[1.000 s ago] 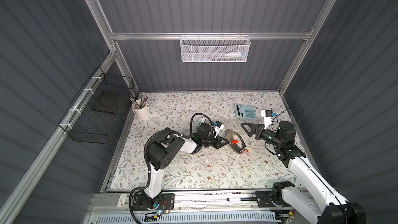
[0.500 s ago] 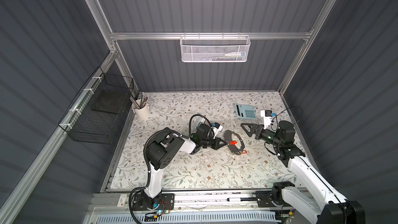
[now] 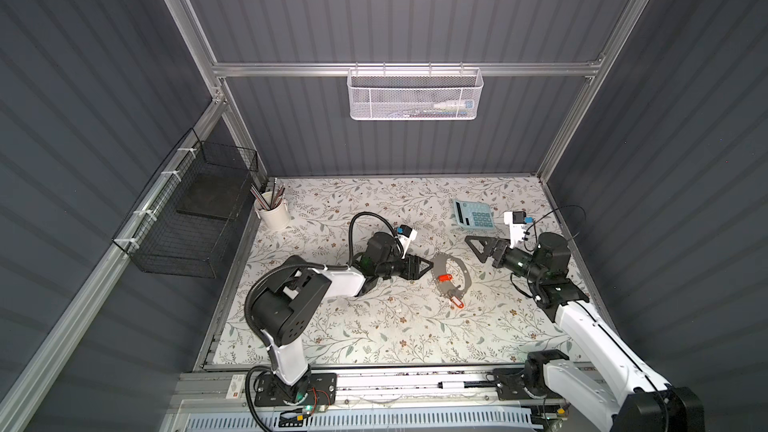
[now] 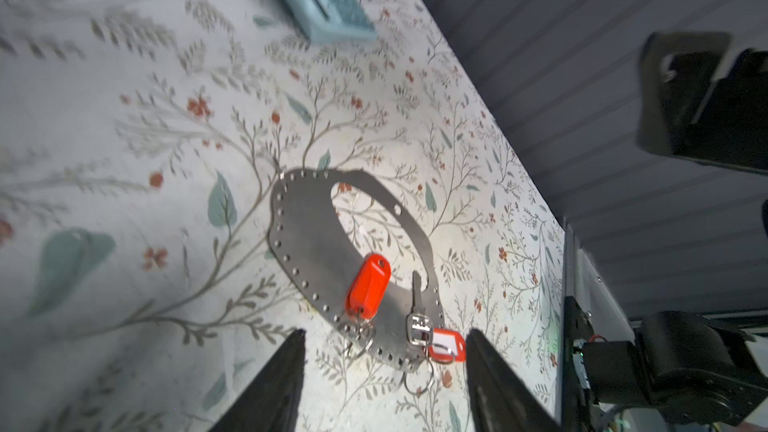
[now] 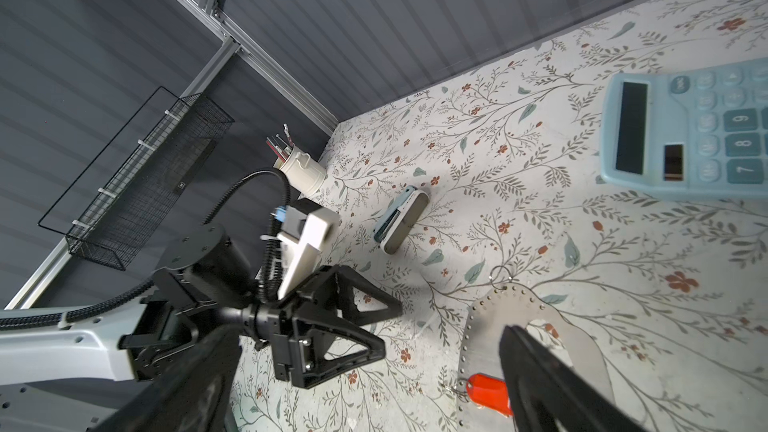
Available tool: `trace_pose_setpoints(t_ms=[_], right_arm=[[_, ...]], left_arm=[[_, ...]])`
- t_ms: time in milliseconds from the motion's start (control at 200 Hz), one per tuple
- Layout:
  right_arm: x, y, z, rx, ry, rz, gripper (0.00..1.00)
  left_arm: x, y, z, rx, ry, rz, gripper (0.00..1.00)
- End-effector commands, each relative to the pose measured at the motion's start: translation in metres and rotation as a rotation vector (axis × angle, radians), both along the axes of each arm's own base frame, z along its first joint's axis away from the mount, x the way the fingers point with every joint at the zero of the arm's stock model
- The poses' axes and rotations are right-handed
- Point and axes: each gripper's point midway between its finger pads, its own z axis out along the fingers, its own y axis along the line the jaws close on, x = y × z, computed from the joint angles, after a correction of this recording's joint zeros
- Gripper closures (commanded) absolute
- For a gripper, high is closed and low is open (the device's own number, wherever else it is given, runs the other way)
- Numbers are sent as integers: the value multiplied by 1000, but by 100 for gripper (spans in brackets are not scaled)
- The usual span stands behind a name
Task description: Put the keys on the keyring
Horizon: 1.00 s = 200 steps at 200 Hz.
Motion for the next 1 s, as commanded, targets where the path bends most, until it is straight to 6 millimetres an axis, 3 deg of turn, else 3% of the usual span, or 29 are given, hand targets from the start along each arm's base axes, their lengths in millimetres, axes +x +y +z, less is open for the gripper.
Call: trace_pose_setpoints(t_ms=[0,40,180,275,325,425,500,605,760,845,996], right_arm=[[9,-7,19,13,-68,-53,1],[13,-10,28,19,-90,-72,1],[27,-21,63,51,-177,-161,1],[36,-34,76,23,-219,-246,1],[41,-41,74,-24,-231,-290,1],[47,-72,54,-137,-218,-463,1],[43,-99,37,-210,-233,-606,1],[34,-133,16,-354,-241,-775,1],[20,-170,-10,-541,-245,-943,1],[15,-184,-20,-585,-238,-1015,1],[8,-203,-36,-635,-216,-1108,1]], left_arm=[[21,16,55,-29,-149,97,17],[31,26,75,-26,-201,160,1],[66,76,132,16,-324,414,0],[81,122,153,129,-390,622,0],[87,149,154,239,-406,741,0],[92,212,144,449,-414,1032,0],[89,260,126,593,-400,1234,0],[96,302,87,715,-324,1306,0],[106,338,40,894,-280,1338,0],[111,348,21,888,-283,1339,0],[122,351,16,877,-405,1305,0]])
